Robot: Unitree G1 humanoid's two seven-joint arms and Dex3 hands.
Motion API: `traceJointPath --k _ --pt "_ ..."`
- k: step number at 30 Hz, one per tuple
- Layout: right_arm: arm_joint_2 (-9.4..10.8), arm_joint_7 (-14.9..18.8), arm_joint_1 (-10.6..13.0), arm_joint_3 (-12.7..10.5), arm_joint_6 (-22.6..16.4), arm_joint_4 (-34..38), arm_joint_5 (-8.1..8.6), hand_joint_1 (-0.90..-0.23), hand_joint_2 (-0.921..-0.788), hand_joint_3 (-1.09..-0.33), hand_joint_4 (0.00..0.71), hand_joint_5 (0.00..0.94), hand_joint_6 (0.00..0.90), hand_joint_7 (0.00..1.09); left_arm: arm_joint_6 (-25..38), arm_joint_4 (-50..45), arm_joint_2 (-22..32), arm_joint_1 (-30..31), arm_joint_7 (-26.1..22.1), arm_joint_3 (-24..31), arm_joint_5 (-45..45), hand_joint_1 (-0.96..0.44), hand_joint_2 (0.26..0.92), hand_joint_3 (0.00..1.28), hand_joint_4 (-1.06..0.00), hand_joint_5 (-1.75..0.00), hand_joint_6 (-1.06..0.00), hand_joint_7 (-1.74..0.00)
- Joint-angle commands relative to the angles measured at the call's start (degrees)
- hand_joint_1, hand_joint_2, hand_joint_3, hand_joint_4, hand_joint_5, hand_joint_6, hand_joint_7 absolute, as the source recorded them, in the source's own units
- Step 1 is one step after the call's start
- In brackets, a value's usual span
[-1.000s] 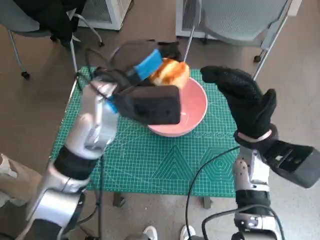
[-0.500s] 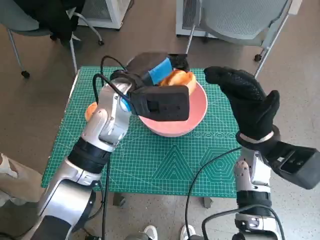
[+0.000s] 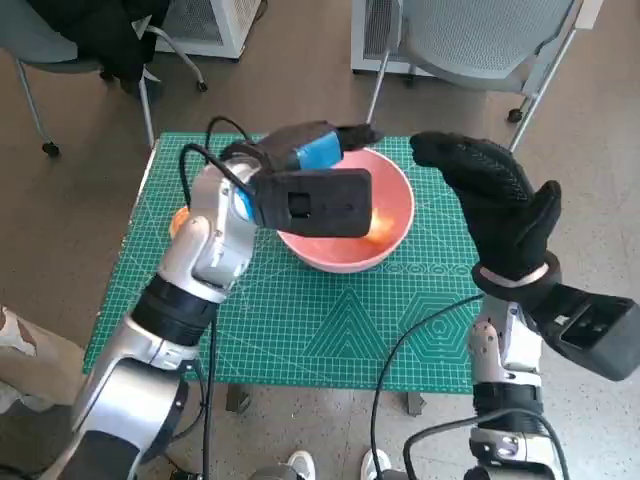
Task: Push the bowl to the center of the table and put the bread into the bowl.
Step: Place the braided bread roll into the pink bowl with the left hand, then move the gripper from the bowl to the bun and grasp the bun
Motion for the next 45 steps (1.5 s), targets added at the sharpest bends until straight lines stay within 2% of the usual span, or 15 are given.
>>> traceJointPath --k 1,11,17,20,27,33,38,45 --pt "0.5 -0.7 1.5 0.4 0.0 0.1 -0.73 -0.700 -0.921 -0.800 0.057 0.003 0.010 0.27 -0.3 -2.3 1.9 1.2 1.0 0.6 0.3 -0.55 0.828 0.02 0.00 0.00 -0.13 -0.05" --pt "0.8 -0.8 1.4 0.8 -0.2 0.4 -0.58 -0.688 -0.921 -0.806 0.056 0.001 0.008 0.26 1.0 -10.1 6.2 5.5 0.0 2.6 -0.2 -0.60 0.836 0.01 0.00 0.00 -0.13 -0.05" --pt "0.8 -0.9 1.6 1.0 -0.1 -0.1 -0.51 -0.687 -0.921 -0.814 0.054 0.000 0.006 0.27 2.0 -18.2 11.0 10.0 -2.1 6.2 -1.1 -0.61 0.839 0.01 0.00 0.00 -0.13 -0.04" --pt "0.7 -0.8 1.6 1.0 0.0 0.1 -0.32 -0.688 -0.921 -0.812 0.055 0.001 0.006 0.27 2.6 -24.4 14.6 14.1 -3.8 9.8 -2.2 -0.58 0.835 0.01 0.00 0.00 -0.13 -0.04" --pt "0.3 -0.7 2.2 0.9 0.3 -0.8 -0.04 -0.689 -0.921 -0.810 0.057 0.001 0.008 0.27 7.0 -38.6 23.3 25.4 -11.2 18.8 -6.7 -0.42 0.758 0.00 0.00 0.00 -0.14 -0.03" --pt "0.1 -0.3 2.4 0.8 0.5 -0.9 0.39 -0.695 -0.921 -0.802 0.058 0.002 0.010 0.27 12.8 -44.7 29.0 29.9 -16.8 23.3 -9.0 -0.21 0.697 0.00 0.00 0.00 -0.13 -0.02" --pt "0.2 -0.1 1.8 0.7 0.4 0.0 0.50 -0.695 -0.921 -0.799 0.058 0.001 0.011 0.26 18.3 -49.4 30.6 32.1 -17.9 24.4 -9.1 -0.04 0.695 0.01 0.00 0.00 -0.13 -0.02" --pt "1.0 -0.5 0.7 1.1 0.1 1.0 -0.05 -0.682 -0.921 -0.807 0.055 0.000 0.009 0.26 23.3 -53.0 30.4 33.4 -16.1 22.8 -7.0 0.11 0.707 0.01 0.00 0.00 -0.13 -0.02"
